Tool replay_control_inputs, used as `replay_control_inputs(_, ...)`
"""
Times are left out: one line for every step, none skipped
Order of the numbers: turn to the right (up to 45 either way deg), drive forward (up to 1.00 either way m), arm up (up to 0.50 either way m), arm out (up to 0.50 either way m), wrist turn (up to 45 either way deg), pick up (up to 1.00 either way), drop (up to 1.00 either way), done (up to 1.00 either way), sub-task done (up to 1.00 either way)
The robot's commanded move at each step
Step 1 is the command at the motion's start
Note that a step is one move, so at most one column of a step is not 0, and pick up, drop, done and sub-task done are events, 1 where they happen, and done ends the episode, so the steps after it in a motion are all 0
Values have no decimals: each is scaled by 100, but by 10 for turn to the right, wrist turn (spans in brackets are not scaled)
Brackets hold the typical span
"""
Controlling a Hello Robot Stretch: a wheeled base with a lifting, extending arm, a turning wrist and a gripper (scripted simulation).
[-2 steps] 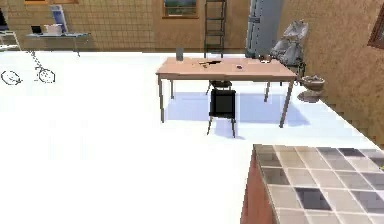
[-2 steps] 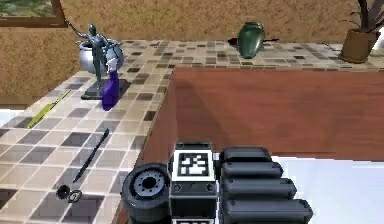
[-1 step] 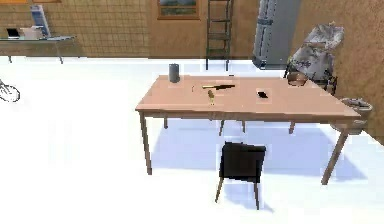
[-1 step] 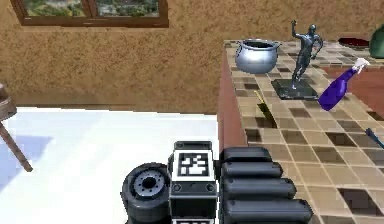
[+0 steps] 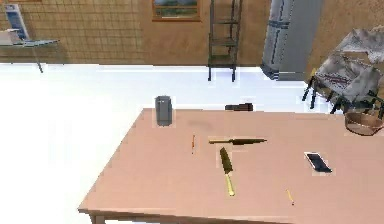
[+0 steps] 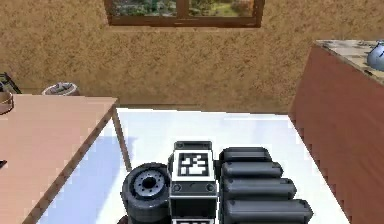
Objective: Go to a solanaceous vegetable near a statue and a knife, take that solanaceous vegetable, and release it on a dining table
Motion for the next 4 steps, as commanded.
replay_control_inputs(-450,0,0,0,0,0,0,0,0)
replay_control_inputs(-60,0,0,0,0,0,0,0,0)
replay_control_inputs(0,0,0,48,0,0,0,0,0)
replay_control_inputs(0,0,0,0,450,0,0,0,0)
